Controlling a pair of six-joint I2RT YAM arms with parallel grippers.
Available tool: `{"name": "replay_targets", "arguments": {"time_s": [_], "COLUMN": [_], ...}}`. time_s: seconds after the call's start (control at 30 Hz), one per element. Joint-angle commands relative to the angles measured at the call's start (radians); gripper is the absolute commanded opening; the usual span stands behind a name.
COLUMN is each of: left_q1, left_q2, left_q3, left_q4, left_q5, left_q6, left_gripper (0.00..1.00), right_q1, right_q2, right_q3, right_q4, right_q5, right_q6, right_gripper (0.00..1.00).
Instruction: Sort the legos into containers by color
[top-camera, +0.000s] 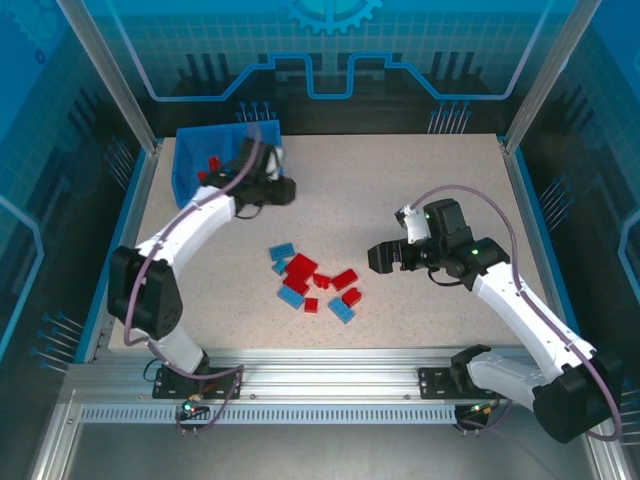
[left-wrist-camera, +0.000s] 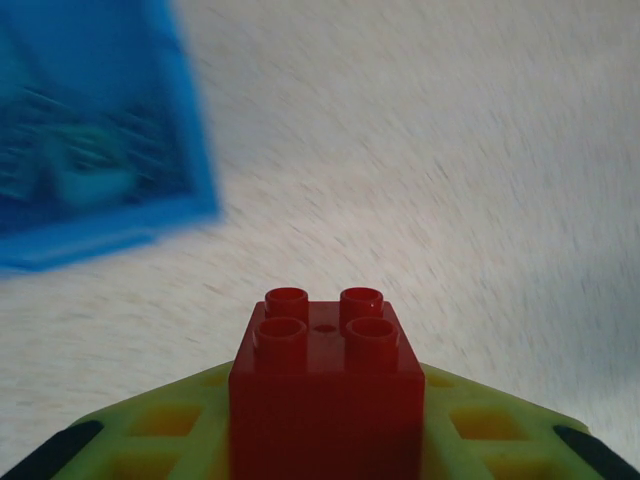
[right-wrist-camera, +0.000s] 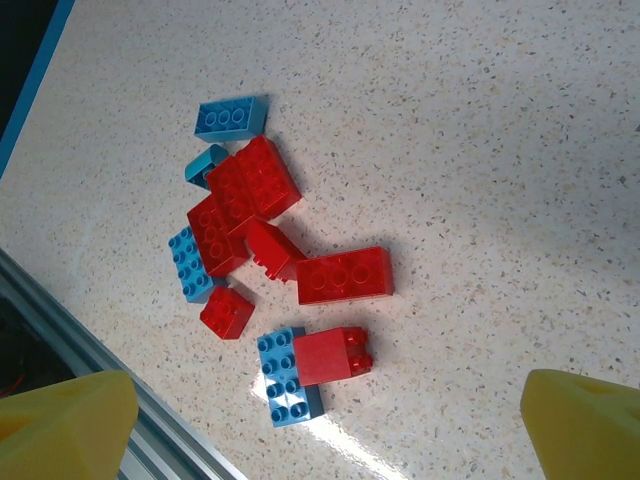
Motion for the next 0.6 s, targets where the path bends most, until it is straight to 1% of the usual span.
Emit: {"name": "replay_targets", "arguments": {"time_s": [0.0,0.1,0.27,0.33,0.43,0.5,0.57], "left_q1": [0.107,0.221,0.385,0.420,0.446,0.446,0.446], "left_q2": [-0.001,0.053,0.194,0.264,0.395,0.486,0.578], "left_q3": [0.062,0.138,0.254,0.318,0.460,0.578,0.707], "left_q4": [-0.010,-0.046,-0.051,-0.067,-0.118,-0.175,-0.245], "left_q5": [-0.048,-0.092,-0.100,-0.099,-0.093,-0.130,-0.184], "left_q6": [-0.059,-0.104,-0.201,-0.231,-0.235,-0.227,-0.225], "left_gripper": [0.37,0.37,0.37,0.38,0.38,0.39,0.42], "right_q1": [-0.015,-0.016,-0.015,-0.015,-0.015,-0.015,-0.015], "right_q2": [-0.030,-0.043,-0.068,-0.079,-0.092,-0.097,-0.102], "right_q3": [0.020,0.020,0.008,0.004,0.000,-0.001,0.002], "right_q4": [0.016,0.015,0.013,0.013,0.010,0.009,0.003], "right_q5": [0.020,0.029,0.047,0.051,0.055,0.059,0.060], "right_q6": [0.020,0.027,0.041,0.048,0.056,0.062,0.067], "right_gripper": [0.99,1.00,1.00,1.00,1.00,1.00,1.00]}}
